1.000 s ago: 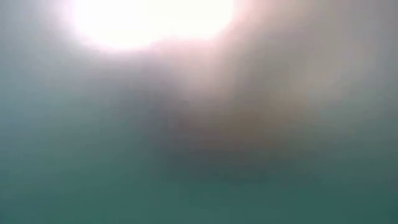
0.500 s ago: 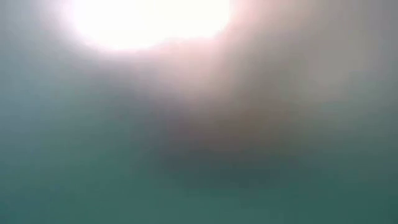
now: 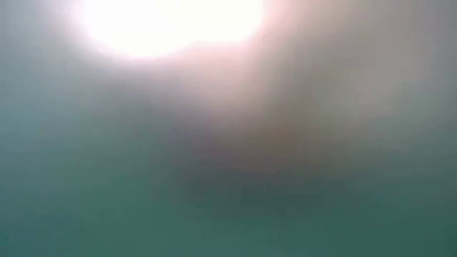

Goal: Sort Maruchan noodles
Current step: Put the red noodle pack into the green bin

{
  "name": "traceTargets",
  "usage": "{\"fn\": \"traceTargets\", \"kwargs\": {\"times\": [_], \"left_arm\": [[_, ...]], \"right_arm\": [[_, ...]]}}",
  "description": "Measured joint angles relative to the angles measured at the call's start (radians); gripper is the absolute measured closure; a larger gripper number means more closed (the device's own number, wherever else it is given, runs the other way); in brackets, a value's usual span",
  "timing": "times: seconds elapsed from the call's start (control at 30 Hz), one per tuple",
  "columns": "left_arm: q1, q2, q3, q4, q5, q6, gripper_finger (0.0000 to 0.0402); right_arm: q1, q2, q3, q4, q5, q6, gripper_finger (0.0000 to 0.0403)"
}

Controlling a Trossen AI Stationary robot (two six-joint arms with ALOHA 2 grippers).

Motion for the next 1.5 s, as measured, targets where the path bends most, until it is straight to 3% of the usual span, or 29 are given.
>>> {"fn": "traceTargets", "kwargs": {"times": [0.2, 0.5, 0.87, 1.27, 1.5], "left_arm": [[0.000, 0.005, 0.000, -0.001, -0.003, 0.017, 0.0169], [0.002, 0.065, 0.017, 0.002, 0.054, -0.017, 0.0169], [0.004, 0.206, 0.136, 0.037, 0.093, 0.010, 0.0169], [0.003, 0.195, 0.152, 0.062, 0.138, 0.070, 0.0169], [0.002, 0.153, 0.152, 0.052, 0.242, 0.158, 0.0169]], "right_arm": [[0.026, 0.053, -0.006, 0.136, 0.000, 0.013, 0.0318], [0.033, 0.099, -0.021, 0.155, -0.001, 0.047, 0.0325], [0.033, 0.100, -0.048, 0.150, -0.003, 0.058, 0.0330], [0.033, 0.102, -0.067, 0.152, -0.003, 0.037, 0.0331], [0.033, 0.103, -0.100, 0.176, -0.007, 0.063, 0.0329]]}}
